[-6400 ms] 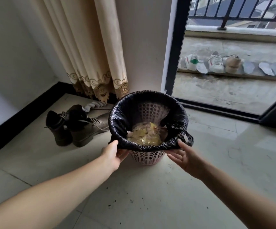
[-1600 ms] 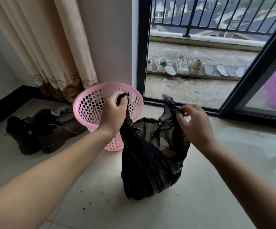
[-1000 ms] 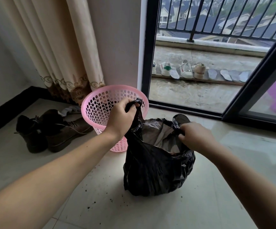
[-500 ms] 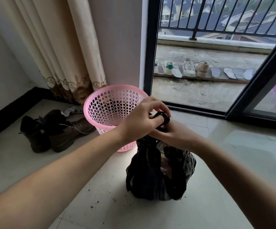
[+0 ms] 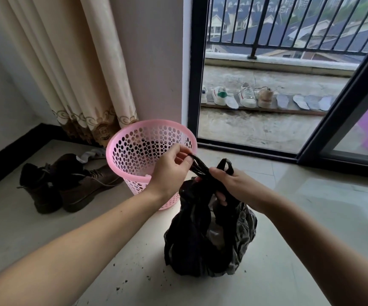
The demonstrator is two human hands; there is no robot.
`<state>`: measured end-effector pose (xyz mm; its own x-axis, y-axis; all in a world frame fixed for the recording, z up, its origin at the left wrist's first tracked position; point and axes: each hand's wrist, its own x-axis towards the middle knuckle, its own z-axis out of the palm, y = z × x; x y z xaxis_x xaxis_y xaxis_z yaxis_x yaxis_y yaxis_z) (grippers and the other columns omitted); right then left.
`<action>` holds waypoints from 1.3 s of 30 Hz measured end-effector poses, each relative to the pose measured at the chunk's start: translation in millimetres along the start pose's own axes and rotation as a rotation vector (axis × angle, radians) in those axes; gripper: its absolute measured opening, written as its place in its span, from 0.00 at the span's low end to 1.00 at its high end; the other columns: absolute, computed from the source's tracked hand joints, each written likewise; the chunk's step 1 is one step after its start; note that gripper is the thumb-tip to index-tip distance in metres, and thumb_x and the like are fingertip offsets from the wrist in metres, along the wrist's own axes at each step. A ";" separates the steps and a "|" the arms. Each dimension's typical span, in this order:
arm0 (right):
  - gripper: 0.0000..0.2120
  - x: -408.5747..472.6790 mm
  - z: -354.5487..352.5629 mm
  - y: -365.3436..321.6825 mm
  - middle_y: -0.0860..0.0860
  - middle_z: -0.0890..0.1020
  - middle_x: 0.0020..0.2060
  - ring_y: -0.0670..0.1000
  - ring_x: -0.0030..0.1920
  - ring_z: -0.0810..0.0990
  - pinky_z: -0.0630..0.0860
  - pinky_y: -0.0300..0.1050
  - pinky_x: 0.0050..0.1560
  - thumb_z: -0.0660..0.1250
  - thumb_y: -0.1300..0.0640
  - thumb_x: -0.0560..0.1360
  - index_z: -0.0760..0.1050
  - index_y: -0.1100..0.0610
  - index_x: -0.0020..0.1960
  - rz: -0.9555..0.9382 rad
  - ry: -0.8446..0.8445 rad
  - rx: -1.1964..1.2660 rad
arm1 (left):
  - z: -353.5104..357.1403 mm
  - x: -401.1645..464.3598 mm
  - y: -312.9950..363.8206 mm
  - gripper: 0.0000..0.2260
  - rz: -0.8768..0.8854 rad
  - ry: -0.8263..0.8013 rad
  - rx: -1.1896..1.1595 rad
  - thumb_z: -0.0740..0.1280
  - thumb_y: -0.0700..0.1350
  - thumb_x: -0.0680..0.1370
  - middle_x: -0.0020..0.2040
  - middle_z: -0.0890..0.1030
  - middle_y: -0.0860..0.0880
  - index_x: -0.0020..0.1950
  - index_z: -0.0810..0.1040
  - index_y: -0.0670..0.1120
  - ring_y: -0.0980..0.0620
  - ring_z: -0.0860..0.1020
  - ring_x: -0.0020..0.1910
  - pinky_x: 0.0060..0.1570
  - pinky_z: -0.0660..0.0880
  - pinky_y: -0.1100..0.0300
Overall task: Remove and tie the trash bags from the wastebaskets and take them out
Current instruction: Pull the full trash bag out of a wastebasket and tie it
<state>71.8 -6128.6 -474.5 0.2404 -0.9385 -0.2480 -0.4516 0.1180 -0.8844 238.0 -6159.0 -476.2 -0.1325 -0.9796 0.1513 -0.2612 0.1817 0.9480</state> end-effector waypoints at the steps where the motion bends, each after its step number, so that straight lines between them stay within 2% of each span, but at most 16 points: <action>1: 0.25 0.7 0.5 1.4 0.50 0.70 0.22 0.50 0.23 0.69 0.68 0.44 0.32 0.53 0.45 0.80 0.71 0.62 0.34 0.007 0.012 0.079 | 2.6 -3.0 -1.0 0.04 -0.064 -0.088 -0.103 0.63 0.42 0.79 0.47 0.79 0.48 0.53 0.73 0.47 0.52 0.78 0.48 0.54 0.78 0.56; 4: 0.19 3.6 0.0 2.0 0.47 0.66 0.22 0.45 0.21 0.61 0.59 0.38 0.26 0.54 0.47 0.80 0.77 0.57 0.43 0.021 0.039 0.433 | 15.6 -18.4 -18.9 0.16 -0.118 -0.544 -0.099 0.69 0.48 0.76 0.58 0.79 0.53 0.62 0.70 0.55 0.59 0.78 0.58 0.61 0.75 0.61; 6: 0.18 3.0 -2.3 0.9 0.47 0.67 0.23 0.45 0.23 0.63 0.61 0.36 0.27 0.56 0.47 0.79 0.78 0.59 0.49 0.041 -0.039 0.587 | 23.0 -26.1 -27.6 0.18 -0.064 -0.685 0.027 0.70 0.44 0.75 0.57 0.79 0.60 0.61 0.71 0.59 0.67 0.76 0.57 0.60 0.71 0.69; 8: 0.17 0.5 -4.3 2.1 0.49 0.69 0.24 0.46 0.25 0.67 0.66 0.38 0.32 0.63 0.46 0.75 0.74 0.61 0.43 0.030 -0.129 0.625 | 24.7 -22.2 -31.6 0.13 -0.063 -0.559 0.023 0.65 0.37 0.77 0.52 0.80 0.56 0.57 0.75 0.53 0.63 0.78 0.53 0.58 0.73 0.66; 10: 0.15 -1.5 -6.6 3.8 0.54 0.73 0.28 0.49 0.30 0.72 0.69 0.41 0.37 0.67 0.49 0.74 0.74 0.61 0.39 -0.044 -0.148 0.418 | 20.2 -15.0 -28.9 0.10 -0.166 -0.400 -0.106 0.60 0.33 0.78 0.44 0.81 0.47 0.50 0.78 0.44 0.54 0.80 0.45 0.50 0.77 0.62; 13: 0.04 -2.2 -8.1 4.8 0.53 0.76 0.37 0.47 0.36 0.75 0.73 0.38 0.38 0.66 0.56 0.75 0.75 0.53 0.50 -0.107 -0.024 -0.105 | 12.1 -12.6 -22.3 0.10 -0.310 -0.347 -0.250 0.56 0.30 0.77 0.33 0.74 0.46 0.44 0.74 0.41 0.57 0.74 0.26 0.26 0.70 0.70; 14: 0.09 -0.1 -8.0 7.7 0.50 0.75 0.37 0.47 0.36 0.74 0.72 0.36 0.38 0.65 0.58 0.76 0.72 0.52 0.55 -0.127 0.009 -0.249 | 10.2 -13.8 -22.2 0.10 -0.337 -0.385 -0.252 0.56 0.31 0.77 0.31 0.73 0.46 0.43 0.74 0.42 0.57 0.72 0.25 0.24 0.68 0.70; 17: 0.18 5.5 -4.5 19.2 0.49 0.77 0.43 0.50 0.44 0.76 0.73 0.42 0.45 0.63 0.61 0.75 0.67 0.54 0.63 -0.208 0.129 -0.660 | 7.2 -16.6 -21.5 0.09 -0.429 -0.567 -0.279 0.56 0.39 0.79 0.31 0.74 0.47 0.42 0.74 0.42 0.54 0.71 0.28 0.29 0.69 0.65; 20: 0.11 7.8 2.3 30.7 0.53 0.81 0.49 0.56 0.49 0.79 0.76 0.51 0.47 0.62 0.59 0.74 0.73 0.57 0.56 -0.253 0.319 -0.737 | 6.1 -13.8 -23.5 0.21 -0.569 -0.621 -0.341 0.50 0.53 0.82 0.30 0.78 0.46 0.45 0.77 0.41 0.52 0.75 0.27 0.30 0.73 0.64; 22: 0.11 8.7 10.1 32.6 0.52 0.83 0.47 0.55 0.46 0.81 0.78 0.49 0.43 0.61 0.51 0.77 0.76 0.56 0.53 -0.353 0.400 -0.774 | 5.7 -11.5 -28.5 0.21 -0.627 -0.566 -0.373 0.53 0.55 0.81 0.31 0.80 0.45 0.47 0.77 0.41 0.52 0.74 0.24 0.27 0.73 0.64; 25: 0.19 9.4 18.6 33.0 0.50 0.84 0.43 0.53 0.43 0.83 0.78 0.45 0.43 0.54 0.45 0.77 0.78 0.55 0.52 -0.500 0.436 -0.901 | 2.2 -8.4 -40.1 0.17 -0.692 -0.543 -0.498 0.66 0.54 0.74 0.41 0.80 0.46 0.55 0.79 0.43 0.53 0.76 0.29 0.32 0.74 0.63; 27: 0.18 9.0 20.1 34.4 0.48 0.85 0.44 0.51 0.44 0.84 0.79 0.43 0.45 0.53 0.46 0.77 0.78 0.54 0.54 -0.519 0.430 -0.977 | 0.3 -6.9 -43.9 0.15 -0.756 -0.539 -0.631 0.70 0.50 0.70 0.45 0.80 0.47 0.53 0.81 0.44 0.53 0.78 0.38 0.38 0.75 0.63; 30: 0.17 9.1 23.0 39.1 0.48 0.83 0.49 0.50 0.47 0.83 0.78 0.41 0.47 0.53 0.49 0.78 0.74 0.53 0.59 -0.526 0.384 -1.001 | 4.3 -6.7 -43.8 0.07 -0.840 -0.510 -0.763 0.67 0.44 0.72 0.38 0.81 0.48 0.44 0.82 0.42 0.54 0.80 0.34 0.33 0.77 0.65; 33: 0.19 11.8 26.3 45.0 0.50 0.78 0.61 0.51 0.59 0.78 0.73 0.45 0.62 0.54 0.51 0.79 0.64 0.54 0.69 -0.526 0.277 -0.956 | 8.9 -6.3 -41.2 0.07 -0.900 -0.443 -0.915 0.68 0.41 0.69 0.35 0.81 0.45 0.44 0.79 0.39 0.52 0.81 0.31 0.27 0.78 0.65; 35: 0.22 12.6 25.6 47.4 0.51 0.73 0.67 0.52 0.65 0.73 0.68 0.48 0.68 0.49 0.46 0.80 0.60 0.53 0.72 -0.503 0.299 -0.953 | 8.4 -4.9 -40.6 0.05 -0.876 -0.386 -0.928 0.67 0.39 0.72 0.35 0.80 0.44 0.44 0.79 0.39 0.51 0.81 0.30 0.27 0.78 0.63; 39: 0.34 11.5 22.8 47.9 0.51 0.70 0.70 0.53 0.68 0.70 0.65 0.48 0.68 0.37 0.37 0.77 0.61 0.54 0.73 -0.387 0.375 -0.929 | 6.9 -3.4 -39.2 0.03 -0.797 -0.394 -0.871 0.66 0.37 0.72 0.41 0.78 0.45 0.42 0.79 0.42 0.51 0.79 0.35 0.39 0.78 0.59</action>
<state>72.5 -6126.3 -528.7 0.2997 -0.9175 0.2616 -0.9159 -0.3534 -0.1904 242.1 -6162.2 -515.9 -0.5452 -0.6707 -0.5029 0.3006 -0.7165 0.6295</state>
